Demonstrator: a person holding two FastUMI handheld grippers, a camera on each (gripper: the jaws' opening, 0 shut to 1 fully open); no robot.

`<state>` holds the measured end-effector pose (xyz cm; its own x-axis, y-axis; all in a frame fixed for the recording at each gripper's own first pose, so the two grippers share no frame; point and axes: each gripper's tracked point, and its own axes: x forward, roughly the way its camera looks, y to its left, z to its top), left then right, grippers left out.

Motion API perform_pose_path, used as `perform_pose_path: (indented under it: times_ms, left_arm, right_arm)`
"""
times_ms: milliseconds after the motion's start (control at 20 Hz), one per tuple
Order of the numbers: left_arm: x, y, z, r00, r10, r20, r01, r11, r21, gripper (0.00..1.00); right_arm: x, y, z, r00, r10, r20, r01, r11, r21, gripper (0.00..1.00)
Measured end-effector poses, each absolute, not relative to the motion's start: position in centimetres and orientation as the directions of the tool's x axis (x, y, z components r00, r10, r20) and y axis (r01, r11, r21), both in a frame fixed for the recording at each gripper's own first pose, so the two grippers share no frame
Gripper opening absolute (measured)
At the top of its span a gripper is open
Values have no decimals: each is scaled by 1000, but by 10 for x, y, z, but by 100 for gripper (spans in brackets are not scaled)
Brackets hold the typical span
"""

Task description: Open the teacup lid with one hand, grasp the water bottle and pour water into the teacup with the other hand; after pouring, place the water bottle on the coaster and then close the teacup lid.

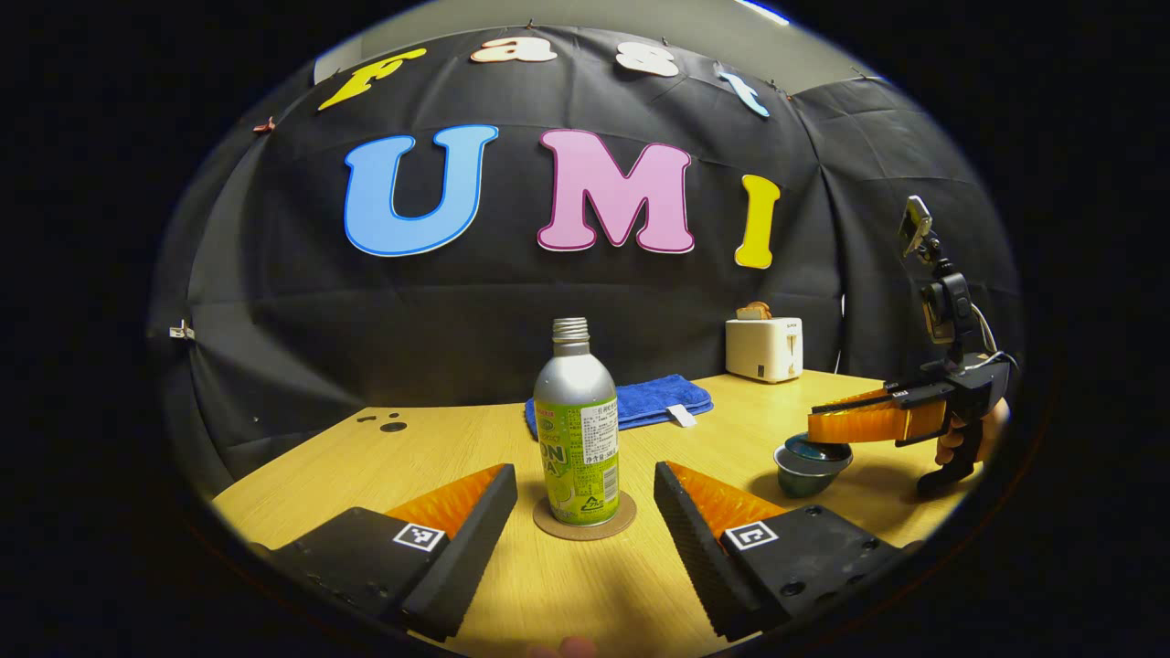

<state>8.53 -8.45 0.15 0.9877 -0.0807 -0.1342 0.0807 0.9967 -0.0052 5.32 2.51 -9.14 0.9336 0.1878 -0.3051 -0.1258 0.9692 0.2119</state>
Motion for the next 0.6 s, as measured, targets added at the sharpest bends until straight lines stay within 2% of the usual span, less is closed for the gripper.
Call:
perform_pose_path:
  times_ms: [250,400,450,500,600]
  left_arm:
    - [86,-90,1,986,-105,-131,103,994,-18,95]
    - [86,-91,3,986,-110,-126,109,994,-15,95]
    - [86,-92,3,986,-111,-124,110,994,-13,95]
    - [85,-92,4,986,-113,-123,112,994,-13,95]
    - [85,-95,5,985,-121,-121,119,993,-21,95]
  right_arm:
    - [55,32,-101,920,200,-336,-135,969,207,30]
    - [54,32,-101,922,188,-339,-137,976,170,36]
    - [54,32,-102,922,184,-341,-135,978,161,30]
    - [53,32,-102,921,180,-345,-135,979,149,36]
    - [53,30,-101,923,169,-345,-136,984,119,35]
